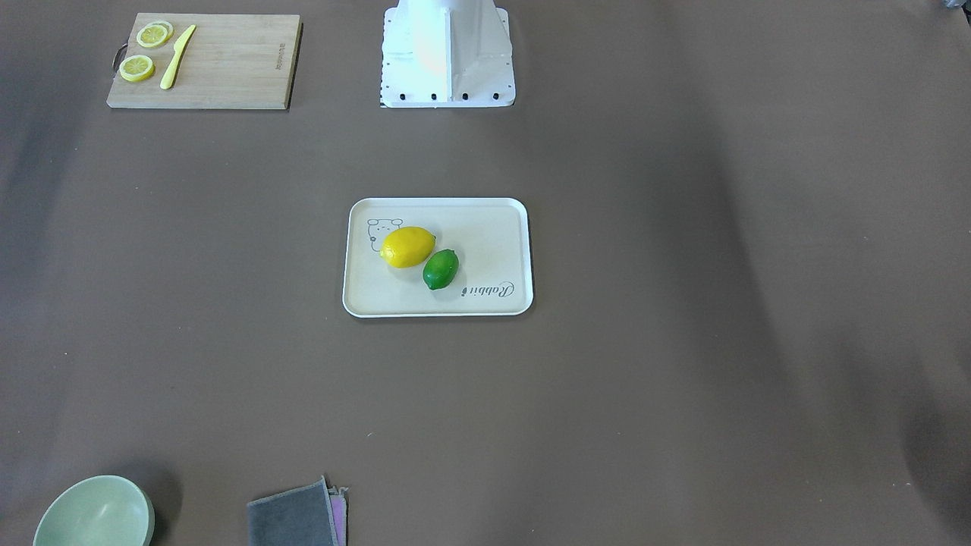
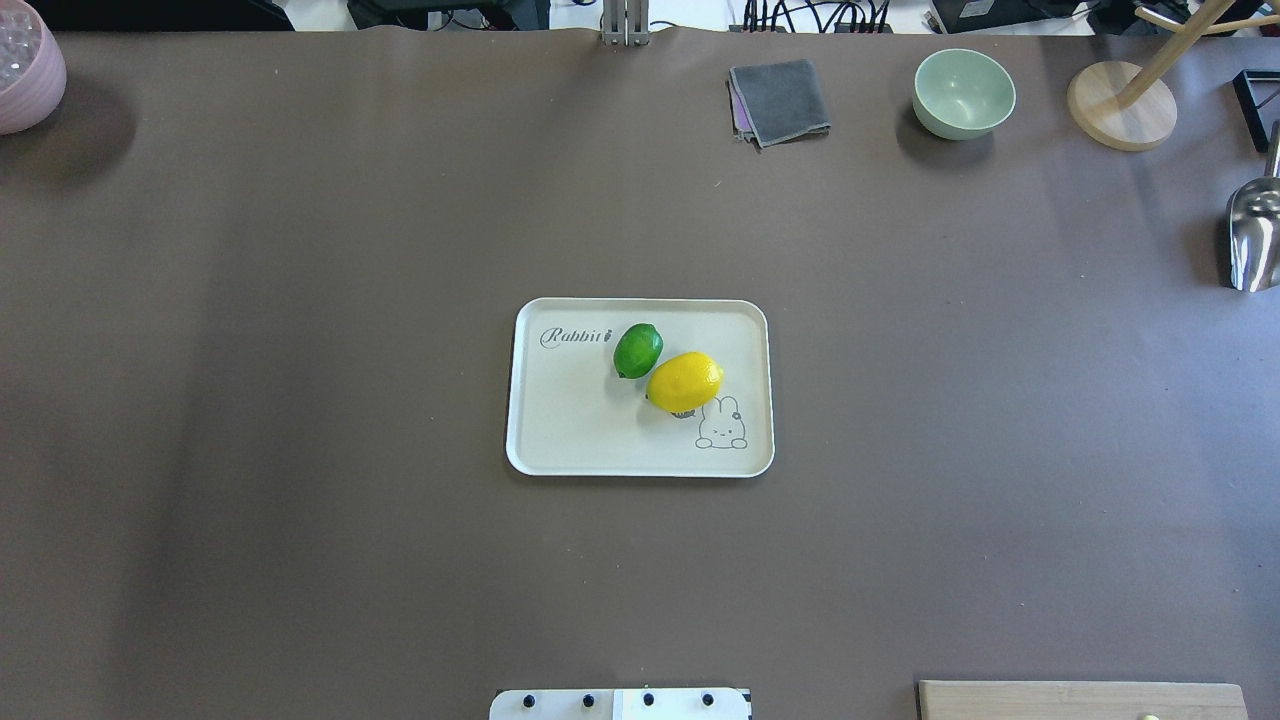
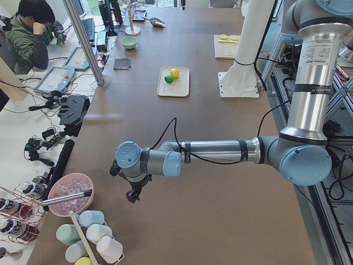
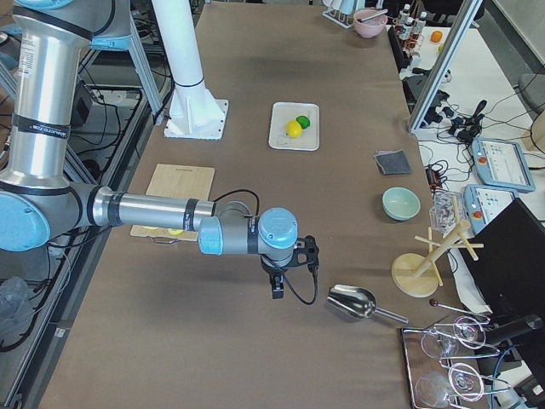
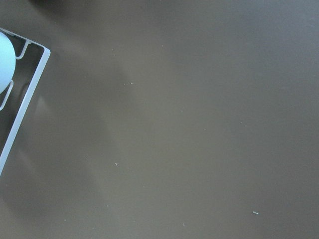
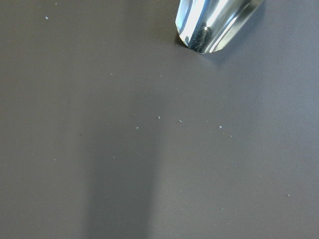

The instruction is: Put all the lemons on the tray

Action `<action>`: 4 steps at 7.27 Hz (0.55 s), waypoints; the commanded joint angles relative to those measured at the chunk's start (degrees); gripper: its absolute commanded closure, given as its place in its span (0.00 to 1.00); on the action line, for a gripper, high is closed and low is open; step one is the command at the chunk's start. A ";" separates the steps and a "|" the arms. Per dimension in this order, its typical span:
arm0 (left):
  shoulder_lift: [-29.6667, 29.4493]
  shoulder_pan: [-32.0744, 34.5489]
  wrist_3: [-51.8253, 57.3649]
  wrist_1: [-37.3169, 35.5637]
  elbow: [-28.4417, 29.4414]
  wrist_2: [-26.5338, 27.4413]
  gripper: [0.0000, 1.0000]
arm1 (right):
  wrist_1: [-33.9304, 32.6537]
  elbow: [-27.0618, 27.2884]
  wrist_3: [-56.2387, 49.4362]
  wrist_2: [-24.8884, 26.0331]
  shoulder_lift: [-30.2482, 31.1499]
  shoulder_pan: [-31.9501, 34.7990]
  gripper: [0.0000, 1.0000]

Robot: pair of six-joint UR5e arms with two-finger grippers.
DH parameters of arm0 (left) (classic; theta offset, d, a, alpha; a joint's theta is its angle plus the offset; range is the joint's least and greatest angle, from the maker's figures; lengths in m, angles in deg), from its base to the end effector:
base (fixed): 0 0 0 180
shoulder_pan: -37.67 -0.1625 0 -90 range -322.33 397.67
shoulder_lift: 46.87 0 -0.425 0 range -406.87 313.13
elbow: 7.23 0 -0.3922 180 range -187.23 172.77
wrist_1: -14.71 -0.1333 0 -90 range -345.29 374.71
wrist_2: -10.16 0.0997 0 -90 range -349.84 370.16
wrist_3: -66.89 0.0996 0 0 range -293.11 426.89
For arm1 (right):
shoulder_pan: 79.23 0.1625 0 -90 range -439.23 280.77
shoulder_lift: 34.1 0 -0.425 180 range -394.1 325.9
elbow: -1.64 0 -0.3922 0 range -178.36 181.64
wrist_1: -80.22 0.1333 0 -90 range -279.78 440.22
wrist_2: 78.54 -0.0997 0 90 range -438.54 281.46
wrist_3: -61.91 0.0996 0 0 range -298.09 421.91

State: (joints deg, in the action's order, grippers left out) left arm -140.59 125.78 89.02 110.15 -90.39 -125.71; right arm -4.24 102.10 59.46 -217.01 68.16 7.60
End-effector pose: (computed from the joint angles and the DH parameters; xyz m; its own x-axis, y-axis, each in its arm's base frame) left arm -0.0446 -0.5234 0.6732 0.6313 0.4244 -0.6491 -0.2923 0.9055 0.3077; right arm 0.0362 -0.4082 0.6495 0.6563 -0.1279 0.7435 0.0833 0.9918 0.0971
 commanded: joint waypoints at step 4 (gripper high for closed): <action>6.26 1.89 0.28 -14.59 -15.52 0.34 0.01 | -8.79 7.91 7.12 0.74 1.01 -2.46 0.00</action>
State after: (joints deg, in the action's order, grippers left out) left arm -136.72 127.53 89.04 95.84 -102.04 -125.31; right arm -12.66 109.70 66.65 -216.10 68.88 5.33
